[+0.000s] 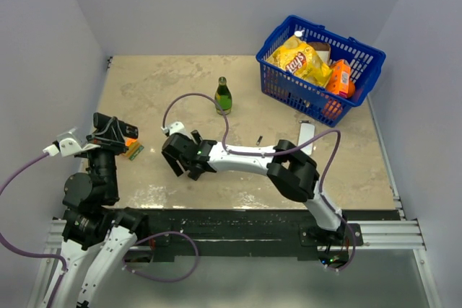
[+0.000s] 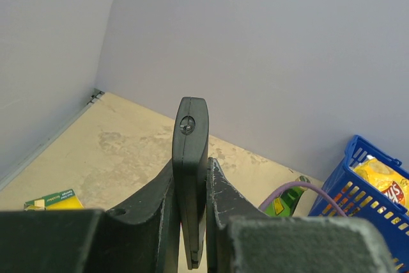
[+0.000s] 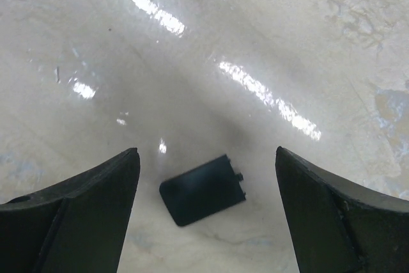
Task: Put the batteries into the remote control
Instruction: Pick up the battery cover at the center of the board.
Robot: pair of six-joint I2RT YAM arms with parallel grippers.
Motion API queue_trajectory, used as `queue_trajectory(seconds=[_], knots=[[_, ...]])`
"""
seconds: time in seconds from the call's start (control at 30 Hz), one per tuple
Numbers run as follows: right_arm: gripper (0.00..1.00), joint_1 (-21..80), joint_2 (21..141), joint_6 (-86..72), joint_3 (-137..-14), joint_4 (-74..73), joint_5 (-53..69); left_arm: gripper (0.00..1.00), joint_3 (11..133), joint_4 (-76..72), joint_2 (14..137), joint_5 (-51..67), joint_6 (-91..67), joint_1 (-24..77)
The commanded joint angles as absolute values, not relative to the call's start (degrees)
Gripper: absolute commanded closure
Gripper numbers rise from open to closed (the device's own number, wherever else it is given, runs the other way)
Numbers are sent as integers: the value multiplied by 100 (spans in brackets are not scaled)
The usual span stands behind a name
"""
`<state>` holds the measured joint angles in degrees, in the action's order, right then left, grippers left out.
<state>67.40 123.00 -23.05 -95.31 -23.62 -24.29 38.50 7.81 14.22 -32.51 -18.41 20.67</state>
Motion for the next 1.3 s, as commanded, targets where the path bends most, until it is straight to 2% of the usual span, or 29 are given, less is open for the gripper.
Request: queue_trajectory(seconds=[0.0,0.43,1.0,1.27], knots=[[11,6680,12647,-2285,-10142,-2724,-2768,100,3832,580,1362,-3190,-1732,2048],[11,6811,12639,-2084,-9923,-3067,-2883,100,3823,571,1345,-3138,-1740,2057],[11,6944,11426,-2126,-8385,-3559,-3103,100,3814,536,1380,-3032,-1784,2057],[12,6671,10960,-1618,-7901,-2743,-1654,99,3806,501,1380,-2971,-1802,2057]])
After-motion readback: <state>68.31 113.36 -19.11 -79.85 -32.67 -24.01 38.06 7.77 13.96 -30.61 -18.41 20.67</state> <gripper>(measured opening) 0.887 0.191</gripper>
